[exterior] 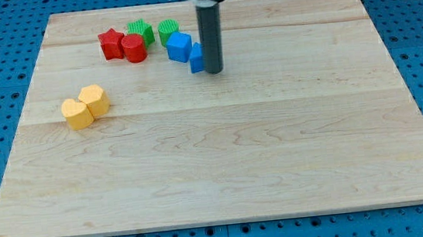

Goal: Push the blue triangle into the blue cube

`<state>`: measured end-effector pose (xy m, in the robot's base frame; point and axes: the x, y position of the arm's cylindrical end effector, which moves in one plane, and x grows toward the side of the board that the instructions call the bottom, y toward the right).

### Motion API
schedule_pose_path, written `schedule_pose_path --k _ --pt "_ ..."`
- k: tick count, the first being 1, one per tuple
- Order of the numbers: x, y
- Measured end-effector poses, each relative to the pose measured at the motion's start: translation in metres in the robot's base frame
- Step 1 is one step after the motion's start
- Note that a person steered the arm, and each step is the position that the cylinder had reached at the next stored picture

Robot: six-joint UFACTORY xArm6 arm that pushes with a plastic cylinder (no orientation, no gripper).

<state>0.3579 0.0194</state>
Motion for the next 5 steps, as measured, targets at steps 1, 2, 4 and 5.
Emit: schedule_pose_path --k 1,2,4,5 --pt "-0.035 0.003" --pt "-0.061 -0.007" --pt "-0.021 -0.103" --pt "0.016 -0.148"
